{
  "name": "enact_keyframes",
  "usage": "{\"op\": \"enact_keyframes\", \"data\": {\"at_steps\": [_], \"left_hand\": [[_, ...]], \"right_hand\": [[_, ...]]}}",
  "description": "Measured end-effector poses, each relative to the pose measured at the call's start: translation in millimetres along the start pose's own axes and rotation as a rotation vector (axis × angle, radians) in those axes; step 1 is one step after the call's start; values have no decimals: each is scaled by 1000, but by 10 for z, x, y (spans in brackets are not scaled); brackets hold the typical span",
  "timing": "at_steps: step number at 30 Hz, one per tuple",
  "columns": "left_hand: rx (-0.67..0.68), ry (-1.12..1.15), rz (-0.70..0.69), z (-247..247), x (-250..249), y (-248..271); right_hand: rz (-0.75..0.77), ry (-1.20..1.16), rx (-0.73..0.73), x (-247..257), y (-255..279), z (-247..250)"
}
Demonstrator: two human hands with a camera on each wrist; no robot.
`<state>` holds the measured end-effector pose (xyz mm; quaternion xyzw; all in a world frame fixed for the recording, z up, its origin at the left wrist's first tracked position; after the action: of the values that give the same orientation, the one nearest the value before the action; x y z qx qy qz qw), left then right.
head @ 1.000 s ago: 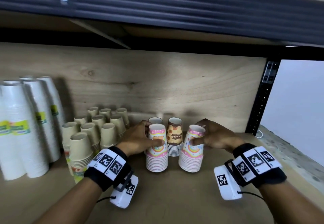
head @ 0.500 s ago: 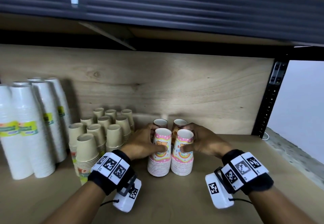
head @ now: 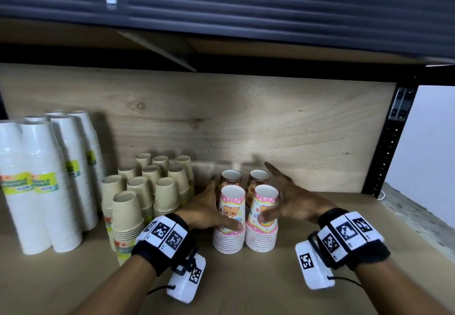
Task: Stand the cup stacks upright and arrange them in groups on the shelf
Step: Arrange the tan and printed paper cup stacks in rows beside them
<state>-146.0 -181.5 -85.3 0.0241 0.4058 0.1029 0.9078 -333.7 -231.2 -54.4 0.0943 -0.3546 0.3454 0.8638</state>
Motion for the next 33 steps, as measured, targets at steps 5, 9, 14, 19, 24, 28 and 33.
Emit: {"op": "enact_keyframes", "data": {"at_steps": [5, 9, 14, 19, 24, 28, 33], "left_hand": [[44, 59, -57, -69, -26, -59], [46, 98, -96, -64, -96, -83], [49, 134, -96, -66, -97, -133], [13, 114, -76, -36, -112, -100], [-48, 18, 6, 109, -184, 24], [-91, -25, 2, 260, -371, 229], [-150, -15, -93, 413, -602, 564]], "right_hand": [[83, -95, 76, -87, -149, -122], [78, -87, 67, -135, -200, -123], [78, -86, 66, -154, -212, -122], [86, -85, 63, -120, -203, -116], [88, 18, 34, 48, -127, -26], [104, 90, -5, 245, -35, 52], [139, 202, -160, 694, 141, 195]]}}
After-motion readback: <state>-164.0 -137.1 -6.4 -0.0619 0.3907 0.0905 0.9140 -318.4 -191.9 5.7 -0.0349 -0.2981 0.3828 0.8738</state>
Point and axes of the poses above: each hand's wrist, its own y-axis away from the middle knuckle, its own z-axis out of the back of the hand, x = y × z, the point moved 9 cm from there along -y, towards the middle knuckle, and after that the axes turned 12 degrees about z, right-handed, at the moved point
